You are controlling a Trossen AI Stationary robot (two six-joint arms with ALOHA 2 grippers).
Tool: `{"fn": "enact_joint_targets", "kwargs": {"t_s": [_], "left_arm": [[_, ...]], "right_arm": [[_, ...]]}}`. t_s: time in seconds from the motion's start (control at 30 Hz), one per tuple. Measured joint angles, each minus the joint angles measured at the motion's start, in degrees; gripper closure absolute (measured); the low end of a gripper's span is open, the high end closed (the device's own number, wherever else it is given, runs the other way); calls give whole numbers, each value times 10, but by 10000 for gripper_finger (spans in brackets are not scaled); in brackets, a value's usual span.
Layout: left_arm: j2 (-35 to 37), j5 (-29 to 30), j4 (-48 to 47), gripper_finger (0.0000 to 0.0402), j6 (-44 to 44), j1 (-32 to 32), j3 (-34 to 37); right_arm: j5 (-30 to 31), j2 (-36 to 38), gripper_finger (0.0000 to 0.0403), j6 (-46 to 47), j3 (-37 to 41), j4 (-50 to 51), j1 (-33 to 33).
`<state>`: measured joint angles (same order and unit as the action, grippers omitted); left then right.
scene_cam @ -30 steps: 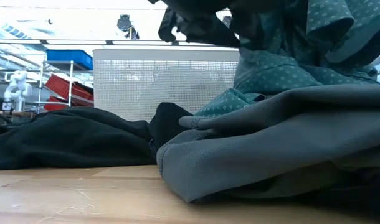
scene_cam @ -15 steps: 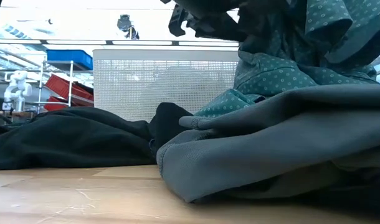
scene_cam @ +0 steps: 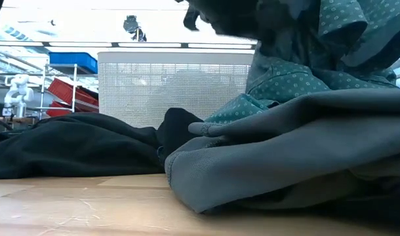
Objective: Sort clothes
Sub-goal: Put the green shirt into the white bin
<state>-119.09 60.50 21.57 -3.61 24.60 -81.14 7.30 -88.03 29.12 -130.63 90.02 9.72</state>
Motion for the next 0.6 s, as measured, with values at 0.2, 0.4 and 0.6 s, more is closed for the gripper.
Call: {"fn": "enact_joint_targets", "kwargs": {"t_s": [0.2,0.4,0.6], "left_arm": [[63,80,1,395,-123,25,0],[154,134,4,397,-241,52,0],[240,174,4,398,-330,69,0]], "right_arm": [[2,0,403,-6,0,0,0],[14,0,403,-44,0,-10,0],[56,0,403,-126,0,-76,0]]}}
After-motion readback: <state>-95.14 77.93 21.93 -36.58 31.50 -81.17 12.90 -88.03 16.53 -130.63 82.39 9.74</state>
